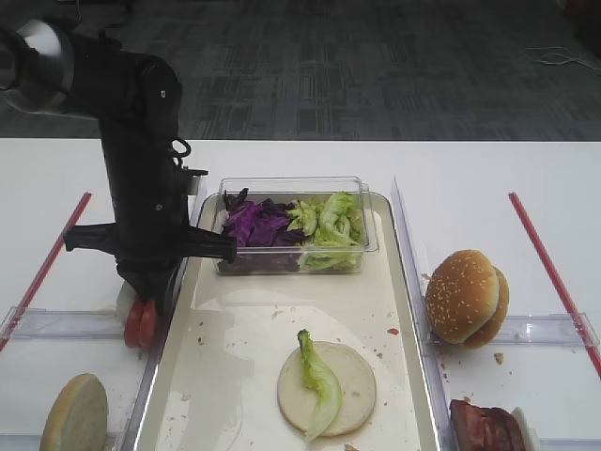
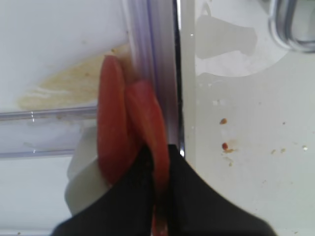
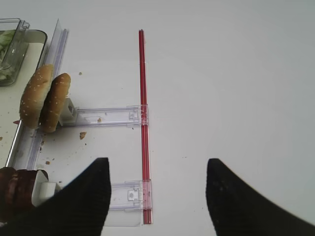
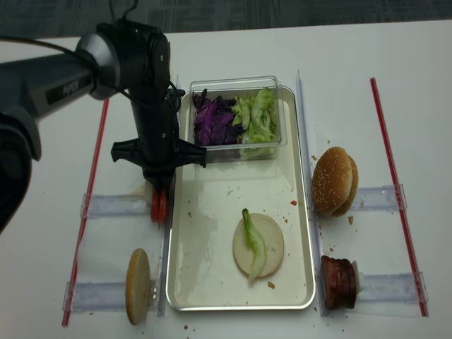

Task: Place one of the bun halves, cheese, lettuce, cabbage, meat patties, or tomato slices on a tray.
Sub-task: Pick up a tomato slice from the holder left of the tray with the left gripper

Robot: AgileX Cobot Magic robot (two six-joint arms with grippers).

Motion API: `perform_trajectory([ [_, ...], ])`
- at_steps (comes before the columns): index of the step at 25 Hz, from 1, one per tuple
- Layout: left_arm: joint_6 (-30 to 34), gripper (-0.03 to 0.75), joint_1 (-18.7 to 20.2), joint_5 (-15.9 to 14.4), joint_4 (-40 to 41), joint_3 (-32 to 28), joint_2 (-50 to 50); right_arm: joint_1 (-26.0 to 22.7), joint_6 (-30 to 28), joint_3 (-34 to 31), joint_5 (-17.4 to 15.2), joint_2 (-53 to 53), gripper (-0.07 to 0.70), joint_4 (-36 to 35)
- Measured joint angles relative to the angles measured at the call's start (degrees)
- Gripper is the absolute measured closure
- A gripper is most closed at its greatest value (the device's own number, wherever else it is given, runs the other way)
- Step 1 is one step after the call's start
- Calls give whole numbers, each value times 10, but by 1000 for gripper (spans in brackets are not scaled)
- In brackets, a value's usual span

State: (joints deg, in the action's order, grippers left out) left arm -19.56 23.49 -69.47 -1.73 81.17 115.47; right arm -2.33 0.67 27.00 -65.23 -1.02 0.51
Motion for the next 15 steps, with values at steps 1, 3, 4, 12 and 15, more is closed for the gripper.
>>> perform_trajectory([
  [1, 0, 680, 0, 0, 0, 0, 0, 0, 0, 0, 0, 0, 165, 0],
  [3, 0, 680, 0, 0, 0, 0, 0, 0, 0, 0, 0, 0, 165, 0],
  [4, 0, 681, 0, 0, 0, 0, 0, 0, 0, 0, 0, 0, 165, 0],
  [12, 0, 685, 0, -2, 1, 6, -1, 0, 0, 0, 0, 0, 165, 0],
  [15, 0, 686, 0, -2, 2, 9, -2, 0, 0, 0, 0, 0, 165, 0],
])
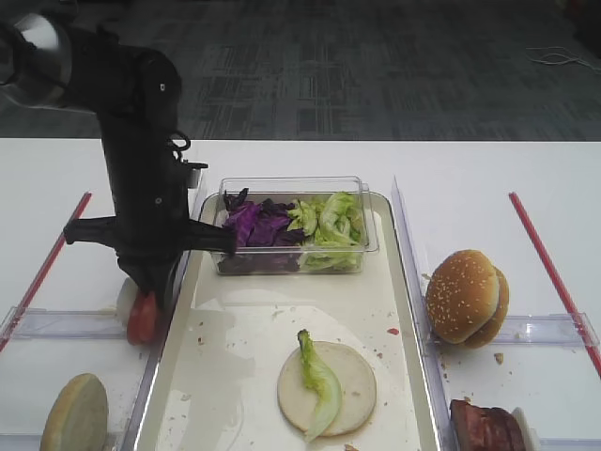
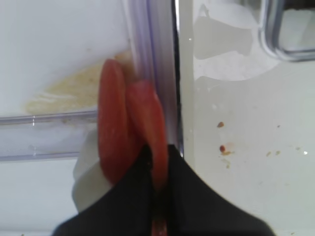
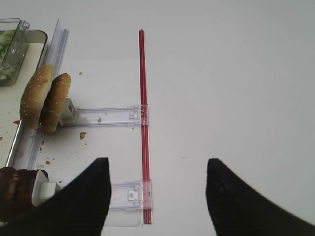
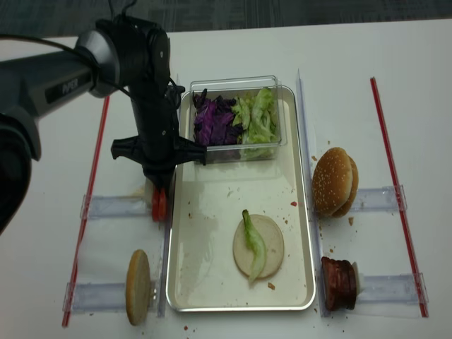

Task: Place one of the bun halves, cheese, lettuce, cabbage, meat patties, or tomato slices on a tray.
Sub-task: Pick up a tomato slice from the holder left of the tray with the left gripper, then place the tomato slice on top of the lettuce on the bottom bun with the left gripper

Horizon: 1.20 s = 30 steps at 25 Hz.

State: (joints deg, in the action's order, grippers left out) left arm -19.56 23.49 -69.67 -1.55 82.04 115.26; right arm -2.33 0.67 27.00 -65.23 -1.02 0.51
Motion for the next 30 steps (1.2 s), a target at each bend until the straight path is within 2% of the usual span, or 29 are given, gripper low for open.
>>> perform_trajectory([
  [11, 0, 687, 0, 1, -2, 2, -17, 0, 0, 0, 0, 0, 165, 0],
  [21, 0, 688, 0, 2, -3, 2, -76, 0, -7, 0, 0, 0, 165, 0],
  [30, 40, 689, 0, 1, -85, 1, -121, 0, -7, 0, 1, 0, 165, 0],
])
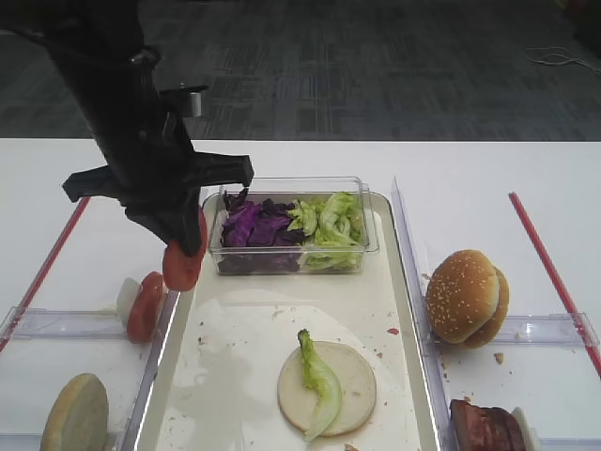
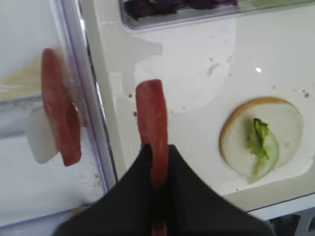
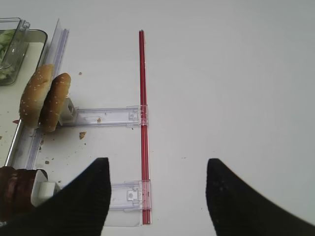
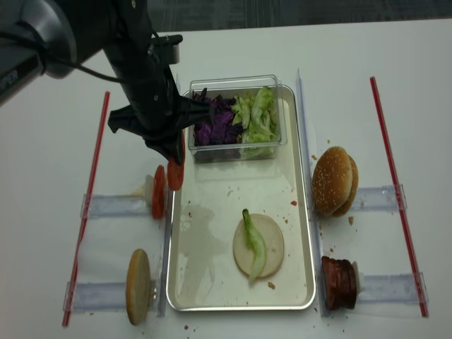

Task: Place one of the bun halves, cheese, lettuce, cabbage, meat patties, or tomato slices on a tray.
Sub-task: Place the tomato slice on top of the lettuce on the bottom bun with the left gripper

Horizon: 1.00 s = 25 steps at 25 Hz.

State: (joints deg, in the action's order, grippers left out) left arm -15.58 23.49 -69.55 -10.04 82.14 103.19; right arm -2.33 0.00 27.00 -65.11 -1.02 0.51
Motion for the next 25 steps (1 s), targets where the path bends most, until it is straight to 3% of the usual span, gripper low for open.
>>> perform_trajectory([
  [12, 106, 689, 0, 0, -90, -101, -47, 0, 0, 0, 0, 0, 165, 0],
  [25, 403, 689, 0, 17, -352, -222, -54, 0, 0, 0, 0, 0, 165, 0],
])
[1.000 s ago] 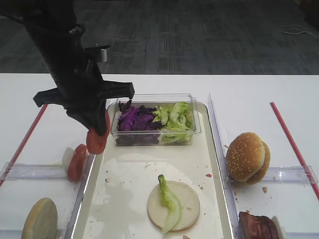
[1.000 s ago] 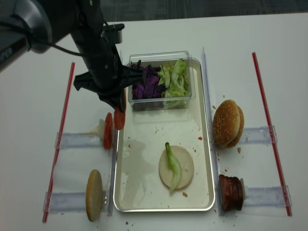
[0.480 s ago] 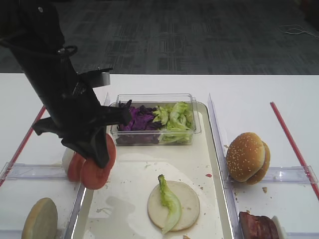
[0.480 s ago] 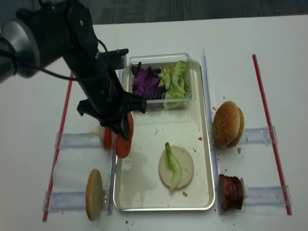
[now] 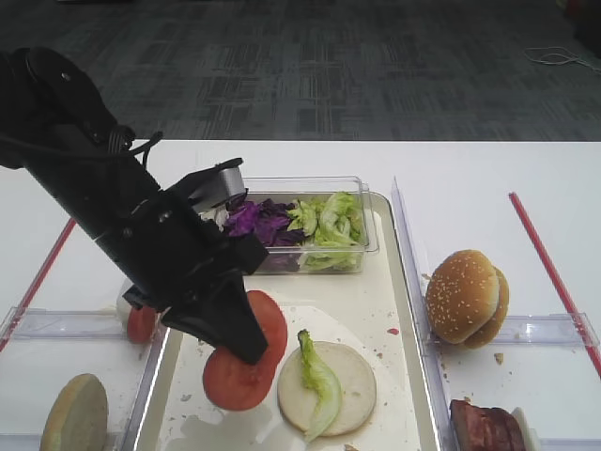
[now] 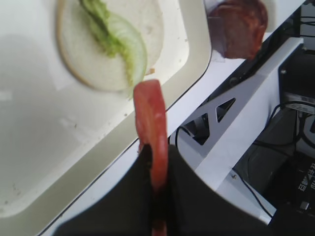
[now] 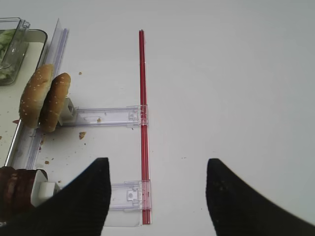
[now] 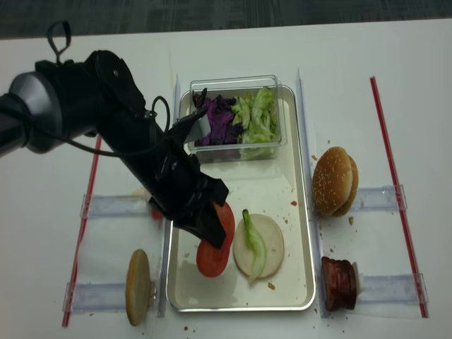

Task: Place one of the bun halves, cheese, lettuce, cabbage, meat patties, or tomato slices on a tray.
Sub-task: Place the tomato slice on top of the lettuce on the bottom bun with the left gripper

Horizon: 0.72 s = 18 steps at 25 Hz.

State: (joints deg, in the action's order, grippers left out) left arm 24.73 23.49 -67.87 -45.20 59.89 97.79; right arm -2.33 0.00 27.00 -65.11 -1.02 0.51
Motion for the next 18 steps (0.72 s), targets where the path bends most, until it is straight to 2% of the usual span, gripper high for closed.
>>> perform_trajectory([
  [6, 70, 690, 0, 19, -105, -1, 12, 0, 0, 0, 0, 0, 165, 0],
  [13, 103, 690, 0, 36, -198, -3, 87, 0, 0, 0, 0, 0, 165, 0],
  [18, 121, 690, 10, 49, -232, -5, 129, 0, 0, 0, 0, 0, 165, 0],
])
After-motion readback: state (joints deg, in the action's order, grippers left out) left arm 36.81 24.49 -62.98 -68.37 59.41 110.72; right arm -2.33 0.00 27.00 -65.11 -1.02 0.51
